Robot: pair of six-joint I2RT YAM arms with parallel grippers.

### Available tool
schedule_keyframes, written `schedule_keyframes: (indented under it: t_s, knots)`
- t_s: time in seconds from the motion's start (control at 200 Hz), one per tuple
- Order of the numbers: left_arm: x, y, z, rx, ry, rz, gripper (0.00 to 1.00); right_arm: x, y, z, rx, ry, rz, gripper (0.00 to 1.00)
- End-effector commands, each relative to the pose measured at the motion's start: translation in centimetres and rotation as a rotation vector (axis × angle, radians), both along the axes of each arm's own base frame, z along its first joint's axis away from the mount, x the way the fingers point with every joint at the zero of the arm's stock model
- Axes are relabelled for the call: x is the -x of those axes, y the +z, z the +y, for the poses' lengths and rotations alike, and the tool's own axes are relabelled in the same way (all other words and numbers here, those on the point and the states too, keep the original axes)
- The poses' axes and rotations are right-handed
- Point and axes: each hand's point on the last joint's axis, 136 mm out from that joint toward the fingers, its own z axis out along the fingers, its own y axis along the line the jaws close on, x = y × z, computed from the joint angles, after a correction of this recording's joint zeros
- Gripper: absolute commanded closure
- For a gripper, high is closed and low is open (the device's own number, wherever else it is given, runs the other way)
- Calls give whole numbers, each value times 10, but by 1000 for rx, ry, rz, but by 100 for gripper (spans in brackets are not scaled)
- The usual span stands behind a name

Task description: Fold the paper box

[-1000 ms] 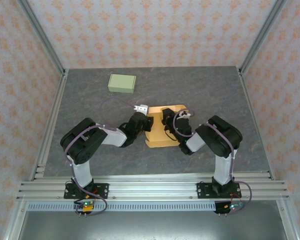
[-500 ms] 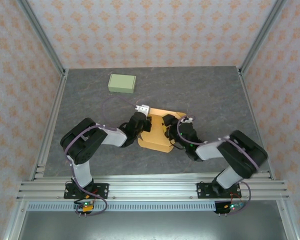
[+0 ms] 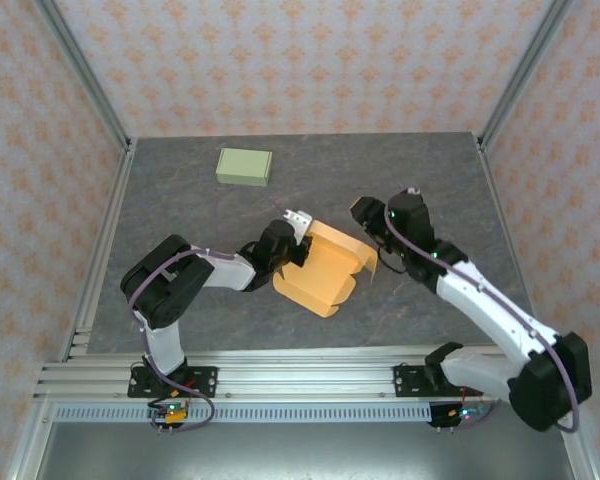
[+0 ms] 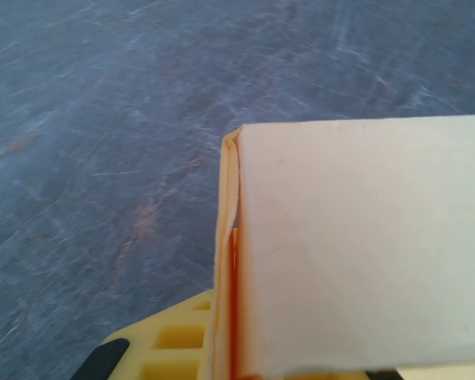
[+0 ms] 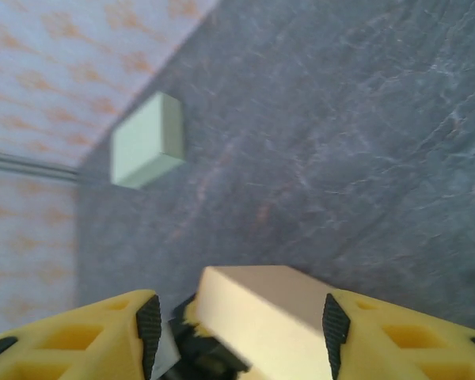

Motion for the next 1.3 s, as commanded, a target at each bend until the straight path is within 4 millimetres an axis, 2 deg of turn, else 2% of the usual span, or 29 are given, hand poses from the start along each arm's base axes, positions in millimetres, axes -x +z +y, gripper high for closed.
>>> schedule_keyframes:
  t_s: [0.0,0.075,0.16,0.315,0.476,0.581,0.736,0.876,0.986,1.001,1.166,1.296]
  knots:
    - [3,22,-13,-21,-130,-70,93,11,-19,21,106,290,95,42]
    - [4,18,-14,-52,-151,-59,93,10,-23,49,27,424,128,42]
    - [2,14,-14,-58,-146,-54,92,6,-40,60,-5,458,168,44]
    - [0,10,-17,-6,-129,-52,87,6,-73,63,-1,489,209,49]
    - [0,5,-21,31,-132,-48,80,4,-94,64,35,511,240,53]
    - [-2,9,-20,58,-113,-63,72,2,-97,64,40,515,244,57]
    - [-2,19,-9,100,-58,-101,71,-1,-104,56,94,484,253,66]
    - [-3,25,7,137,26,-146,77,-1,-111,50,115,456,261,70]
    - [-7,27,10,158,59,-161,82,1,-113,54,82,458,264,69]
    - [-9,32,8,180,60,-177,83,1,-113,55,76,458,265,69]
    - [-10,40,-11,255,-4,-165,84,5,-116,64,25,450,261,70]
    - [-7,44,-18,276,-37,-165,70,6,-119,62,46,441,264,71]
